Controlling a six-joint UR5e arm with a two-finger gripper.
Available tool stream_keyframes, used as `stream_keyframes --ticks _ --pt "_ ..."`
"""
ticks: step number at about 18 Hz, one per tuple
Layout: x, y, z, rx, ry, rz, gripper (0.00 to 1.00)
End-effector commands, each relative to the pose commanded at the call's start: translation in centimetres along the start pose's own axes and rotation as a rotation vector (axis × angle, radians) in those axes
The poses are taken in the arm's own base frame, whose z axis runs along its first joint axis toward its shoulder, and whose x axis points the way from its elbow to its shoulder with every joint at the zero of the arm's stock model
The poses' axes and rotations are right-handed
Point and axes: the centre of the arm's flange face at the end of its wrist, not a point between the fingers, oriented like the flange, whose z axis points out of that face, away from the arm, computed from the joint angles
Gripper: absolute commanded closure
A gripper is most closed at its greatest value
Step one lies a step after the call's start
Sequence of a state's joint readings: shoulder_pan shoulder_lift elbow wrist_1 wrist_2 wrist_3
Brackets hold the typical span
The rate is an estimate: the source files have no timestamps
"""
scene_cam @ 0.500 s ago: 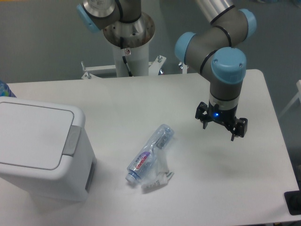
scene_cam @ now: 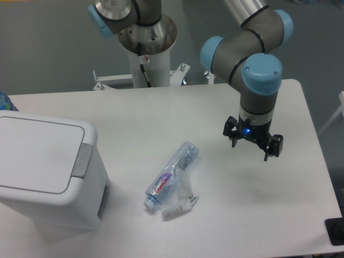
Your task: Open the trash can
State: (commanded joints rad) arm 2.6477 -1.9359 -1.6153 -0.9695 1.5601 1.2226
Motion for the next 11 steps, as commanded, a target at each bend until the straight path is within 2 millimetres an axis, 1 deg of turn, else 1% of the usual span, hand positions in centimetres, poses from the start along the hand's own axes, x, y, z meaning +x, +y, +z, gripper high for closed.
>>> stream_keyframes --ticks 4,6,11 --pt "0.1 -0.3 -0.5 0.008 -0.007 0.003 0.00" --pt "0.0 -0.9 -1.5 0.036 -0.014 0.000 0.00" --pt "0.7 -0.9 -3.7 0.084 0.009 -0.025 0.00"
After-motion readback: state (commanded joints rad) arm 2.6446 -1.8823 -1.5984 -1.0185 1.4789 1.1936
